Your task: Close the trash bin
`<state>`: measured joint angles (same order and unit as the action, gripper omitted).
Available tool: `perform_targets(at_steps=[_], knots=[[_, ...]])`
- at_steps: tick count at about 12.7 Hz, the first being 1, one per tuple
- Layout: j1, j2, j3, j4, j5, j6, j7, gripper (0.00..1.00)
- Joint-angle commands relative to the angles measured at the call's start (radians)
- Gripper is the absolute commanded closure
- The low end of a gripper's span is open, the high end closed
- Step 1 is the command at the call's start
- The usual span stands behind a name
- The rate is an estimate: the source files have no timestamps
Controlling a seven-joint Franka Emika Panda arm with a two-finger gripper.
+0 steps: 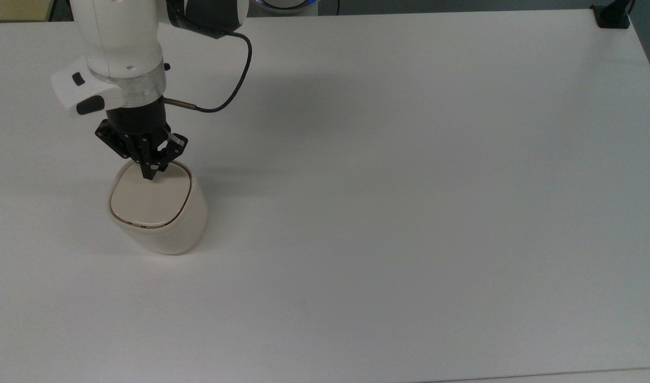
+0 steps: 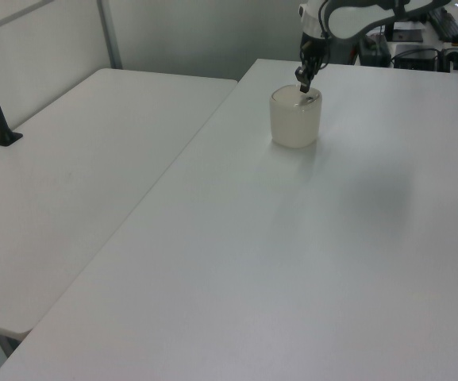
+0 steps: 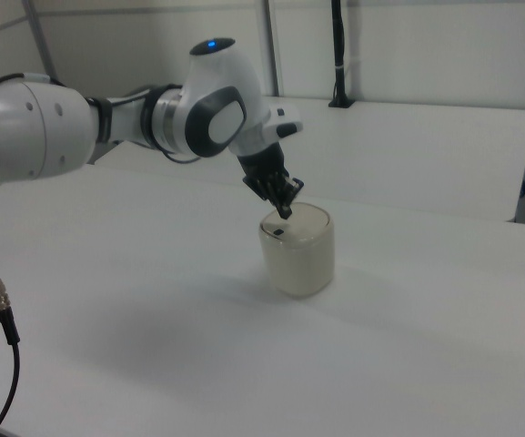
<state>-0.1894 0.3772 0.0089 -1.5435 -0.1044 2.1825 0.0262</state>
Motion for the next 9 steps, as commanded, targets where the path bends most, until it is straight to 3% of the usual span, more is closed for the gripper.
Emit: perform_targets(at_steps=[1, 9], knots=[[0.065, -0.11, 0.002, 0.013, 0.061, -0.122, -0.009, 1.0], [0.2, -0.245, -0.006, 0.005, 0.045, -0.398, -0.012, 1.0]])
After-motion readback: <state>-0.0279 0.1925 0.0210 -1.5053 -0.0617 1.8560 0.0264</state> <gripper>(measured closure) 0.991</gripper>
